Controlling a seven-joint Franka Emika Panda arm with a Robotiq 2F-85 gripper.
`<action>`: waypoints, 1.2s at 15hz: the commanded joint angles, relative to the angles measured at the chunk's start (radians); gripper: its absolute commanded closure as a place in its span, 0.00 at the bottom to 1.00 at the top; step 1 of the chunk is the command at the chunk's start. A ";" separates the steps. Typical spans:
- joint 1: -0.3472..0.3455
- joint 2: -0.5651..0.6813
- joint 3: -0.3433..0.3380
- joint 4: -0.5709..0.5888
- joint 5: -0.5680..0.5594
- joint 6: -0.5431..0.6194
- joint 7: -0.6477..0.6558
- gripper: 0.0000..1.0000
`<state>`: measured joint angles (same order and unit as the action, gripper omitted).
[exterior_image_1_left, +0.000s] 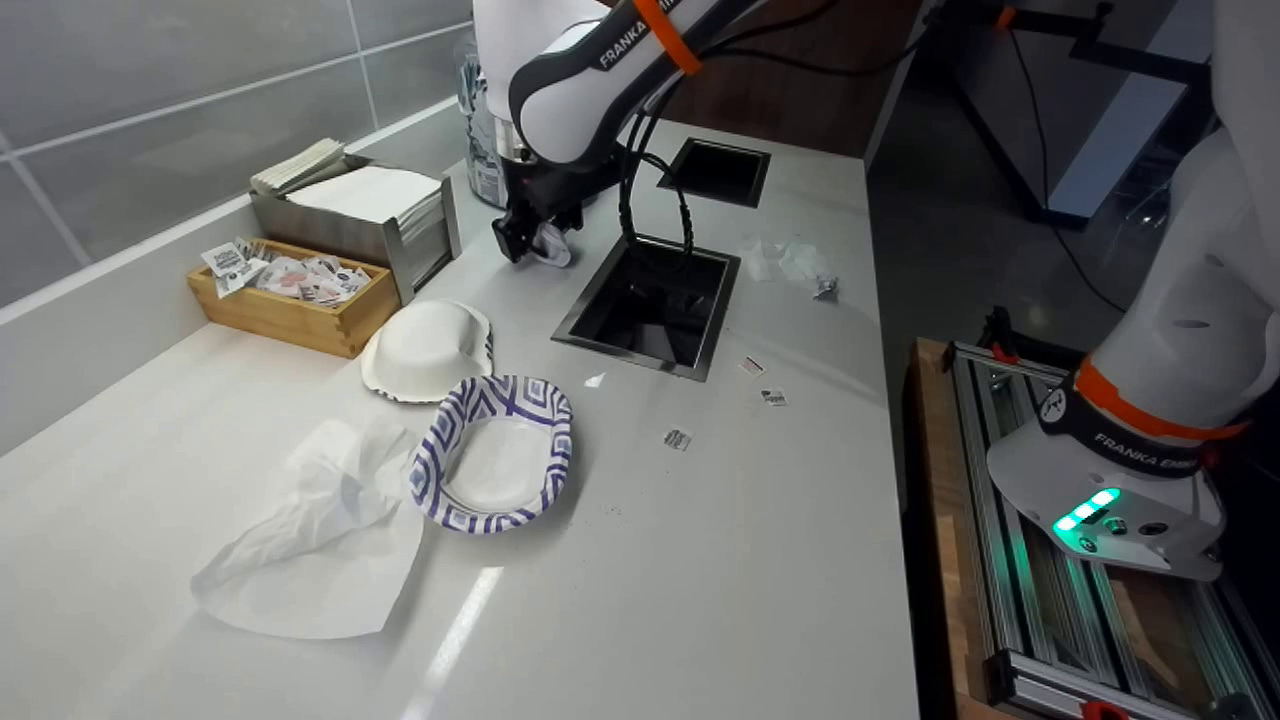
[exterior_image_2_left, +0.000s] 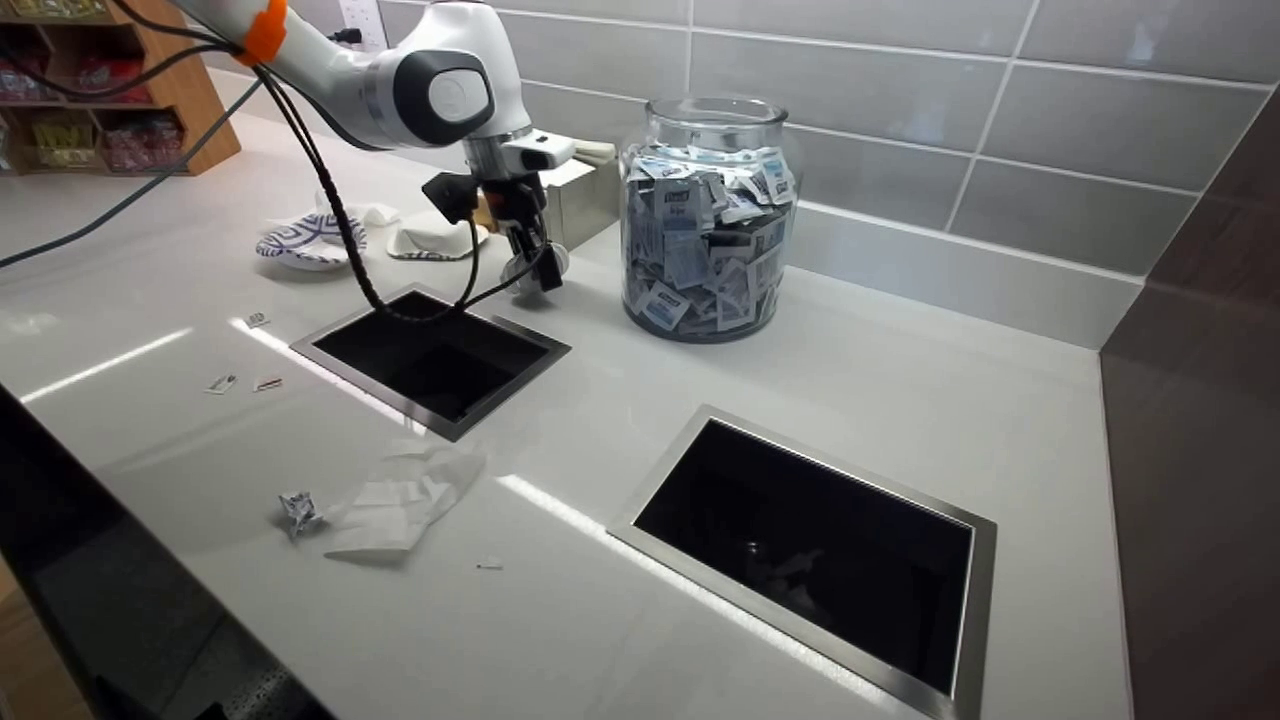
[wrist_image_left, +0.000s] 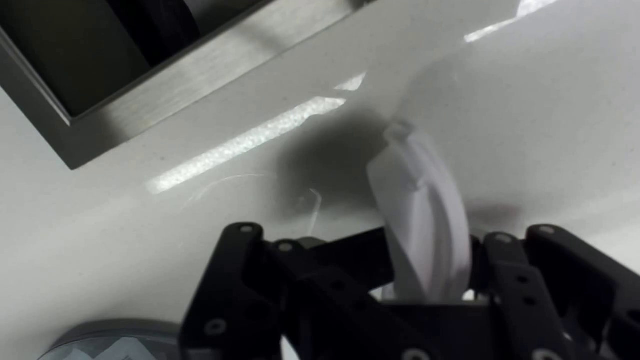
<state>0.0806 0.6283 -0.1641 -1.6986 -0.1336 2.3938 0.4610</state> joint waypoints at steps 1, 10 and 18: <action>-0.018 0.091 0.006 0.007 0.018 0.018 -0.016 0.99; -0.034 0.122 0.000 0.019 0.025 0.023 -0.015 0.99; -0.047 0.149 -0.003 0.033 0.030 0.025 -0.020 0.99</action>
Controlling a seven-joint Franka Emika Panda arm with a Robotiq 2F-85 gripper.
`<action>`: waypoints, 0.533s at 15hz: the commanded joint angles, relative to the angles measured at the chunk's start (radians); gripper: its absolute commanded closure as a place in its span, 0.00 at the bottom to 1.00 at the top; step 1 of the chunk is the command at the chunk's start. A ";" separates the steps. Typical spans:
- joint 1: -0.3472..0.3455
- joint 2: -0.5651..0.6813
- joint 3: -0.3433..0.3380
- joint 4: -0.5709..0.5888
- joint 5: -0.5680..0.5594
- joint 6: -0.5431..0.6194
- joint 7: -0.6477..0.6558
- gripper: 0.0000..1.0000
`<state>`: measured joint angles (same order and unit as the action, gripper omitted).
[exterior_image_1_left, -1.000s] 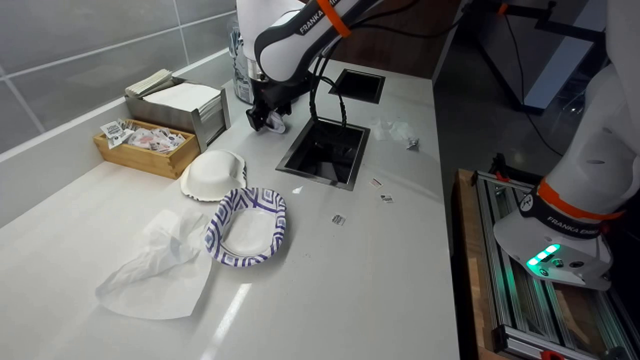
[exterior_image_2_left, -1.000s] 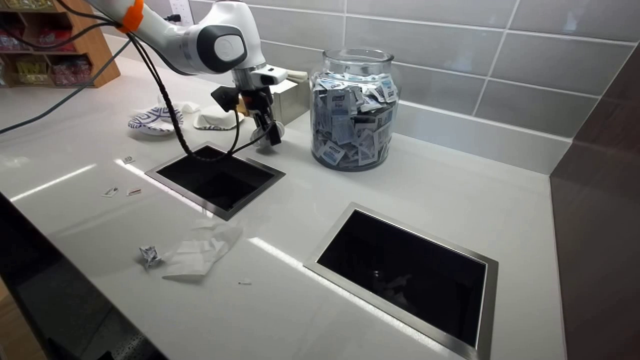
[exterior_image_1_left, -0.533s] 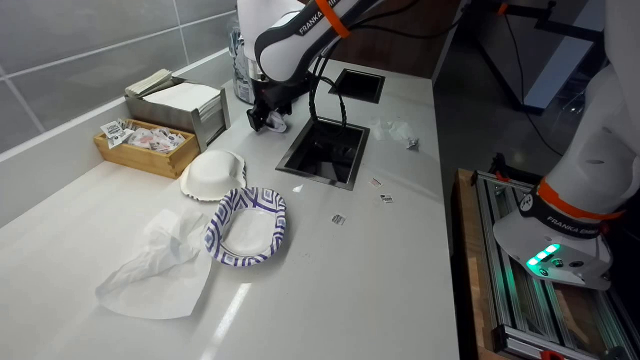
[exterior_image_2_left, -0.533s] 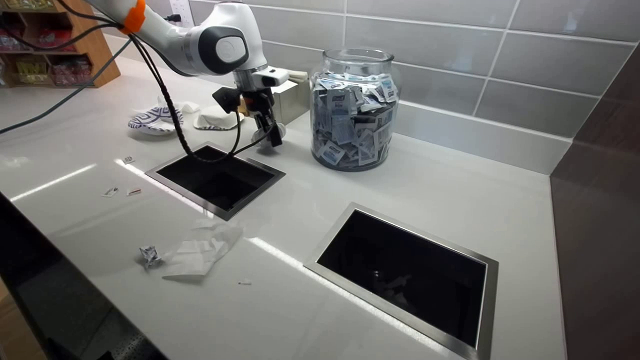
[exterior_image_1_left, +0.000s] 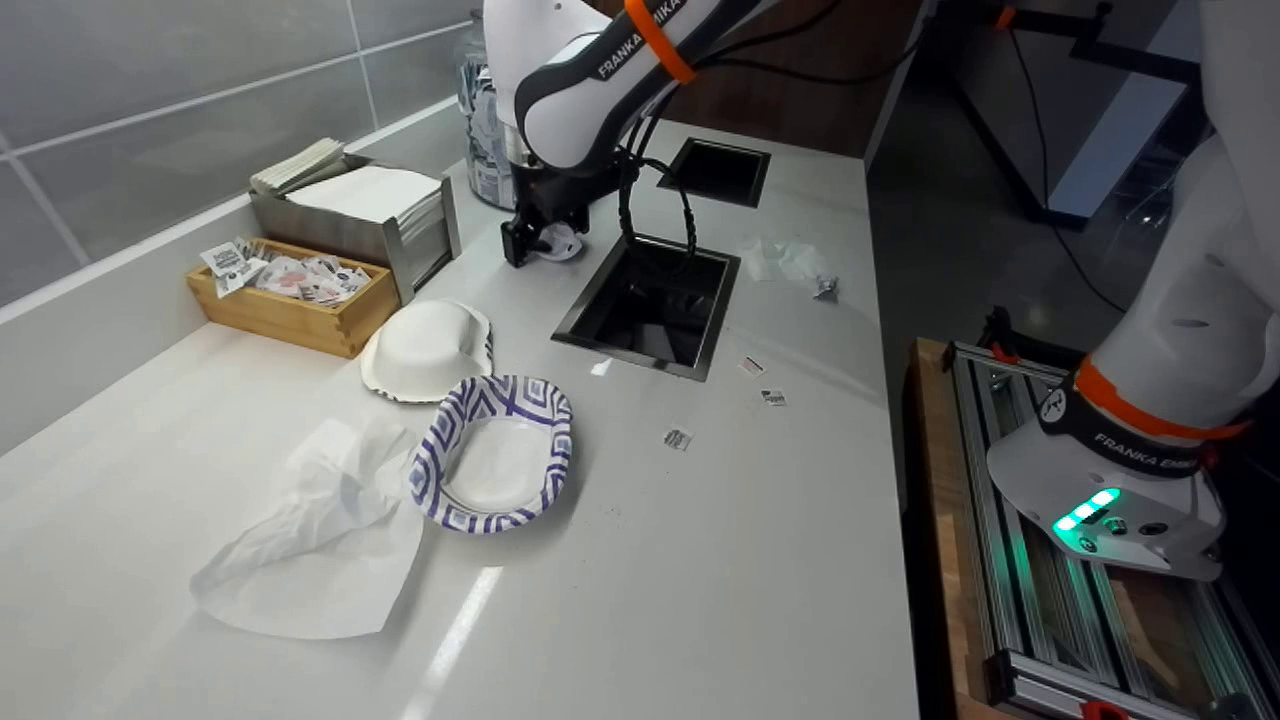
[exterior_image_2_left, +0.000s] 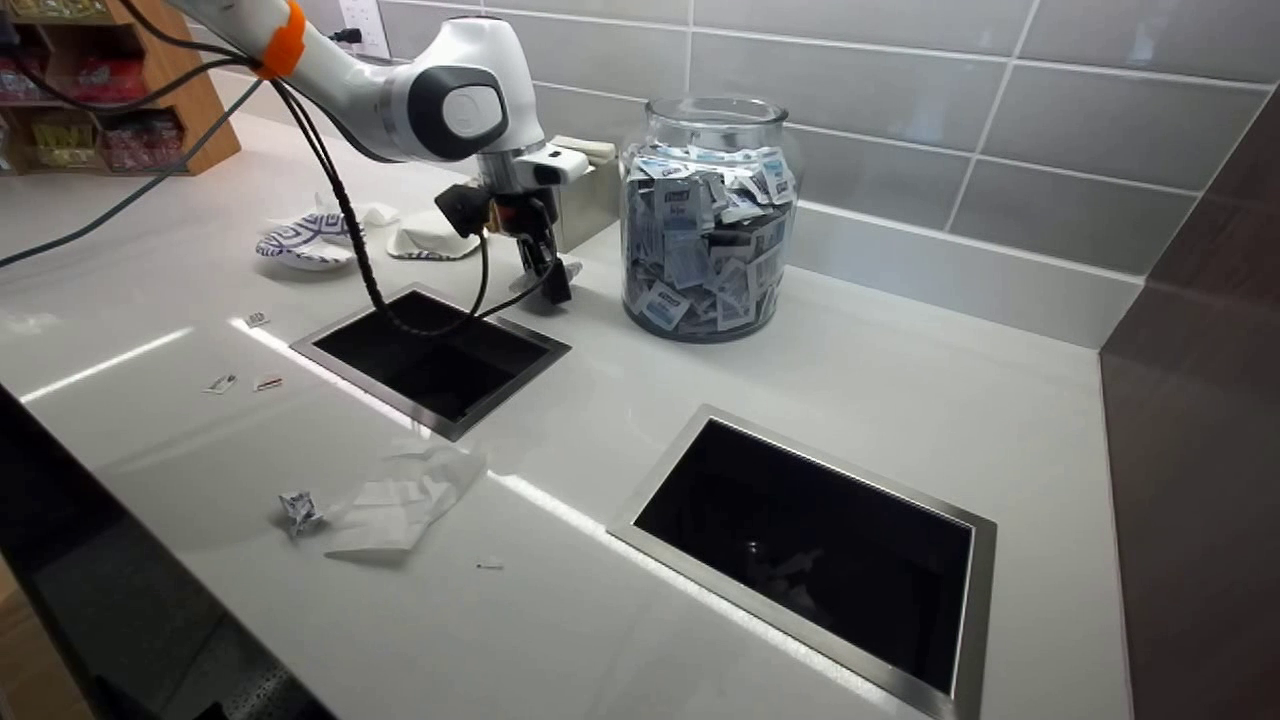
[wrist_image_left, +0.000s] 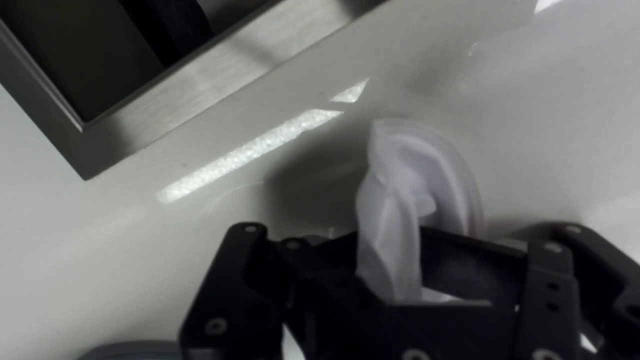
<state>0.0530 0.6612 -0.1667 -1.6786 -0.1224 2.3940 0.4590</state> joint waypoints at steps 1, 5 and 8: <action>-0.023 0.116 0.001 0.014 0.023 0.024 -0.021 0.99; -0.023 0.101 0.006 0.018 0.041 0.023 -0.030 0.99; -0.013 0.058 0.012 0.012 0.044 0.015 -0.030 0.99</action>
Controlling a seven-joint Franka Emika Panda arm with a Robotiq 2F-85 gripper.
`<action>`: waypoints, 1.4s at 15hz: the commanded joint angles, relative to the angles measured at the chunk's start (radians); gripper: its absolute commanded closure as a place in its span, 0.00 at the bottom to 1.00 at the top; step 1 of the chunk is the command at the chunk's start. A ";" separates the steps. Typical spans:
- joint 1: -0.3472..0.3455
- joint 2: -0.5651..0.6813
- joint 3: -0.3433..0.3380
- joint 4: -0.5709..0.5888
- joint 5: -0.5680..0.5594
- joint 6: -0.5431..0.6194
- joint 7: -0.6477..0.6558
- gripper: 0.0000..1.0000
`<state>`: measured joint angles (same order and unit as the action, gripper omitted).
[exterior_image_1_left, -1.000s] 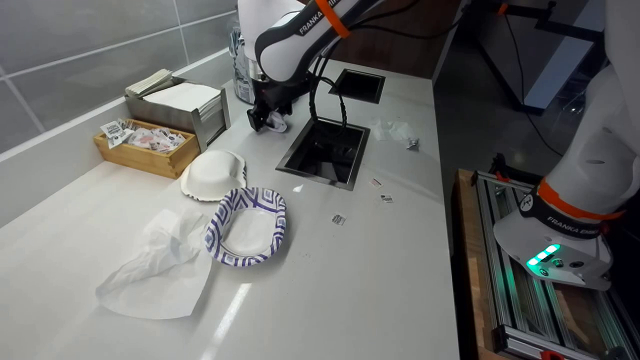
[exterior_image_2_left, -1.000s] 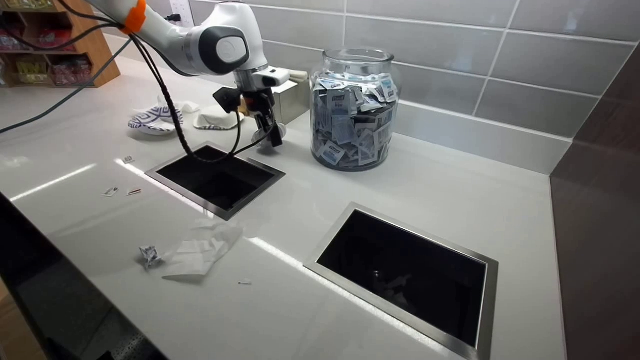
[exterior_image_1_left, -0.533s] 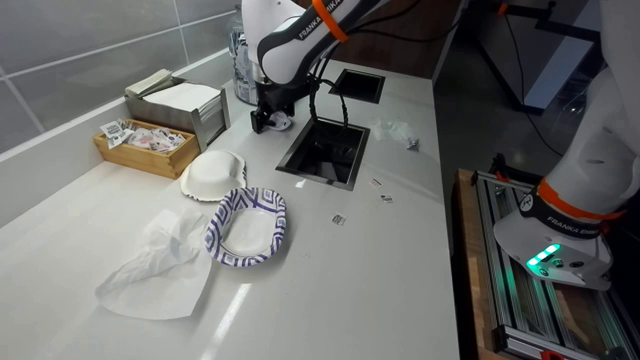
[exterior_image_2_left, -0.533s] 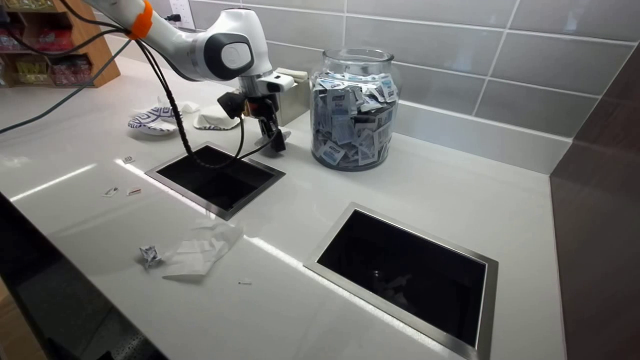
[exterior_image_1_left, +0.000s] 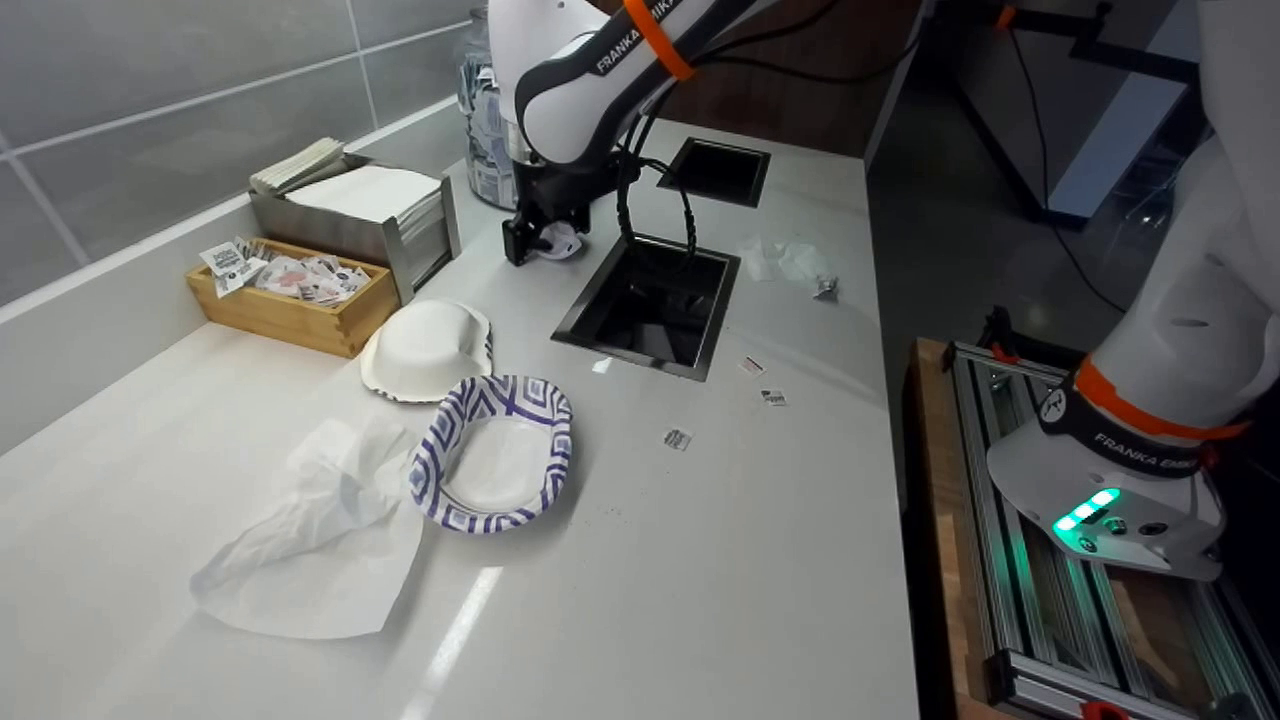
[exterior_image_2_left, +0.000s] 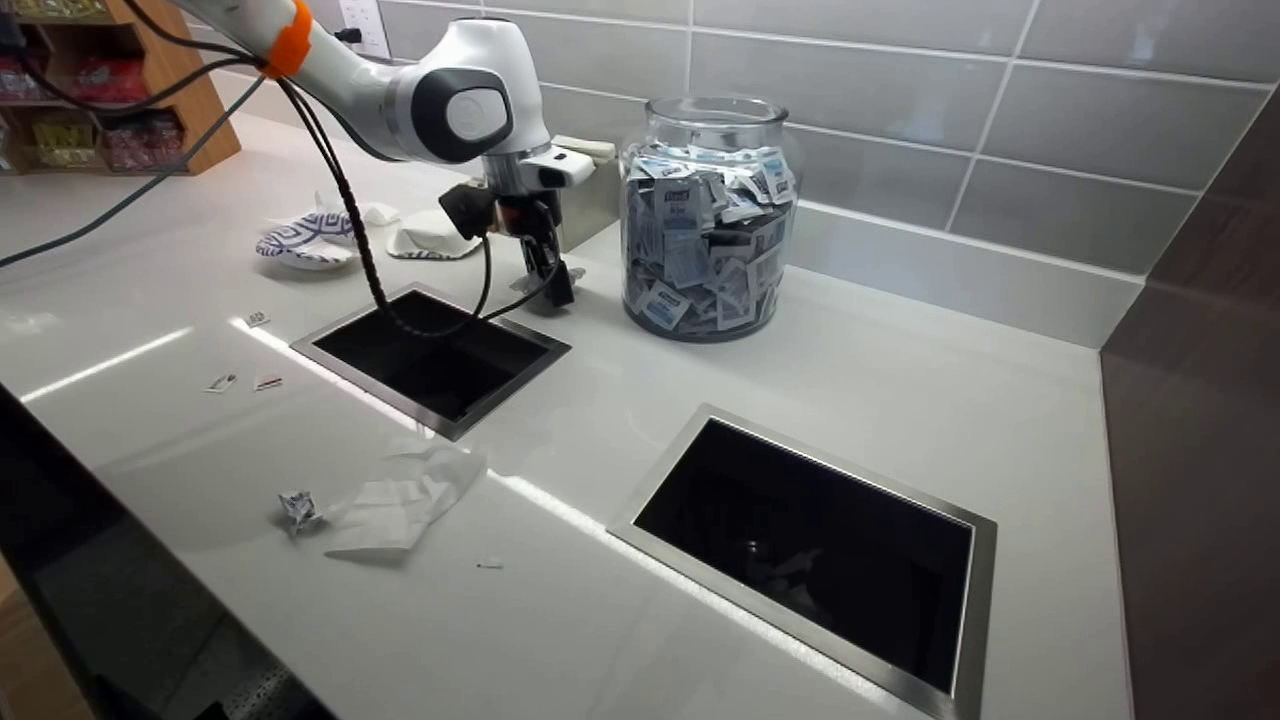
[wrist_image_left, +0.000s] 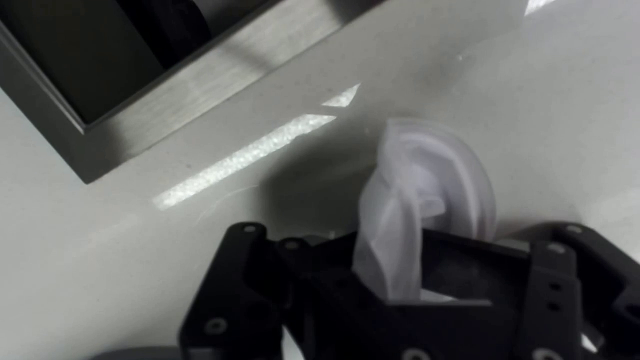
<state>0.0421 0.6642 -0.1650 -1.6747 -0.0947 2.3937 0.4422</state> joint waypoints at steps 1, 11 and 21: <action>0.007 0.035 0.008 0.002 0.011 0.011 -0.008 0.99; 0.039 -0.059 0.007 -0.030 0.001 -0.019 -0.002 0.66; 0.049 -0.116 0.003 -0.064 -0.006 -0.021 0.008 0.00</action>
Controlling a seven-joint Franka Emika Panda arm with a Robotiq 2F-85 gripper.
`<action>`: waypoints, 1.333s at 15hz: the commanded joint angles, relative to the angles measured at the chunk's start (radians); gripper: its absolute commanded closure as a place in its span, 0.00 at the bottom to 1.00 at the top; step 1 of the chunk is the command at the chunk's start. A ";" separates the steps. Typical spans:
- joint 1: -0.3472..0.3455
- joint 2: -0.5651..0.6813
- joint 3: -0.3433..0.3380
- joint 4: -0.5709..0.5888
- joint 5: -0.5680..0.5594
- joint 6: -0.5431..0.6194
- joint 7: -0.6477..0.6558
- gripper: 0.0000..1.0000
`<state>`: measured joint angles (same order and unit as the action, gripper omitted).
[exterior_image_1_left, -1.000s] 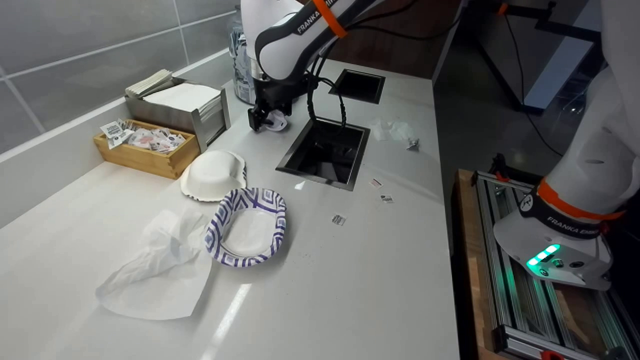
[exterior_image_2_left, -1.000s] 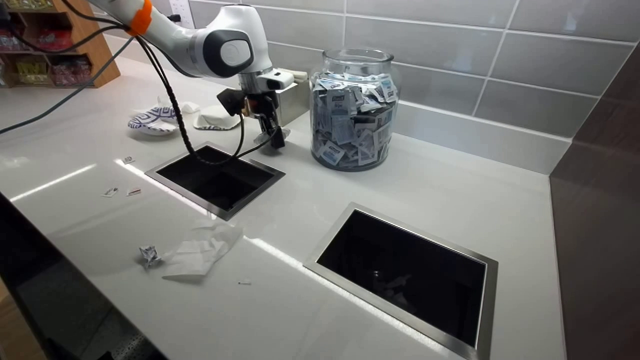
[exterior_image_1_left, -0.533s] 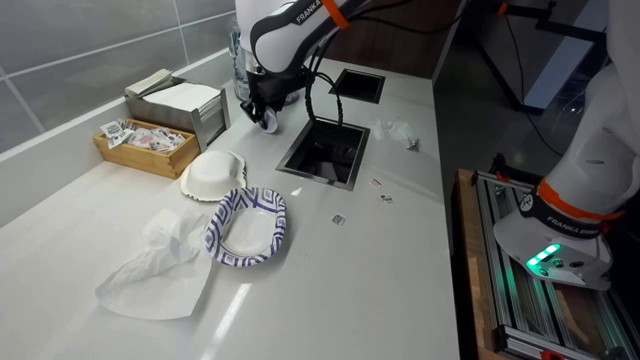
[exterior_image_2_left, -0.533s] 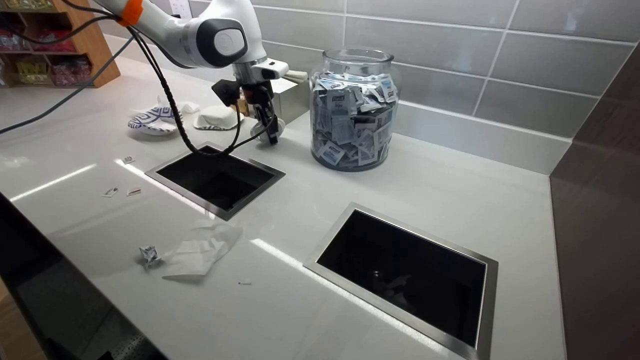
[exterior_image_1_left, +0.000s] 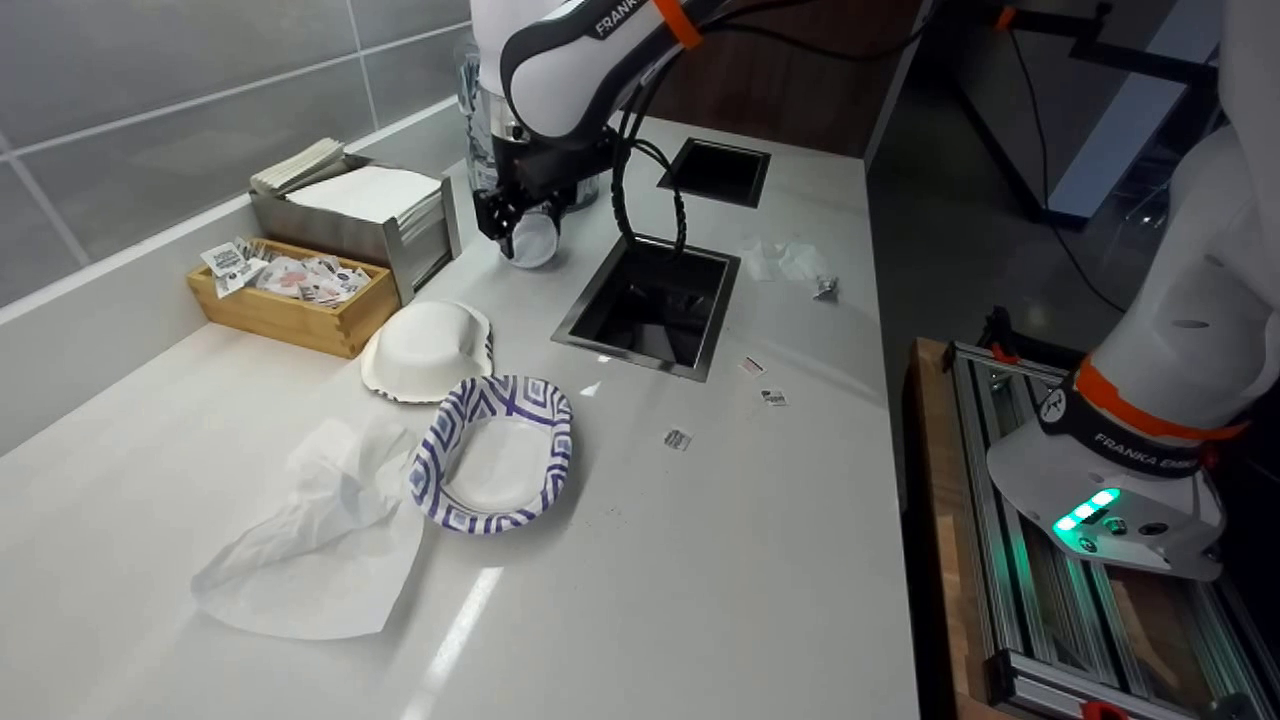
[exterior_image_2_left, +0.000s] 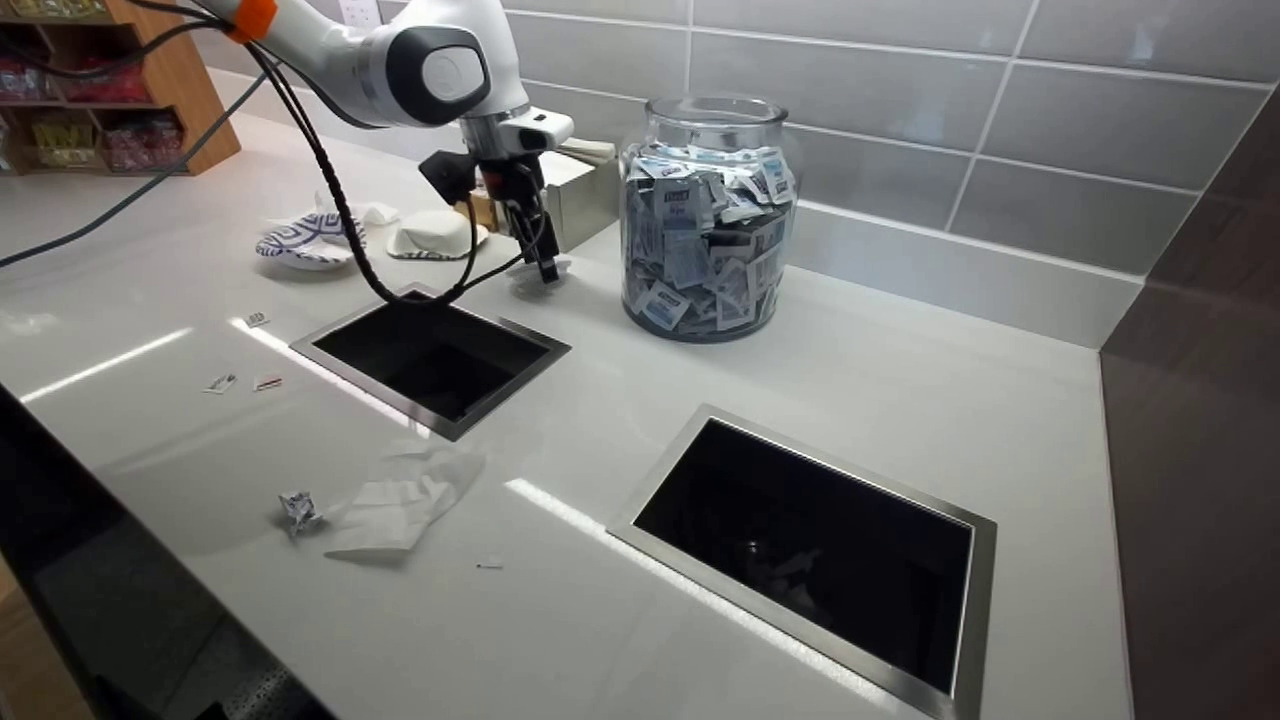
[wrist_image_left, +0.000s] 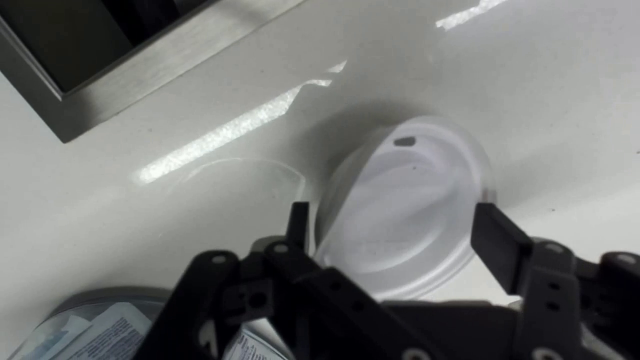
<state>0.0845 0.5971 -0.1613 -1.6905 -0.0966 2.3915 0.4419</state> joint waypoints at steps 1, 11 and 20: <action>0.009 -0.057 -0.003 -0.052 -0.007 -0.020 0.010 0.00; 0.005 -0.176 -0.001 -0.119 -0.018 -0.024 0.019 0.00; -0.012 -0.215 0.012 -0.103 -0.014 -0.007 0.010 0.00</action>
<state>0.0844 0.3826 -0.1622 -1.7958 -0.1049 2.3875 0.4494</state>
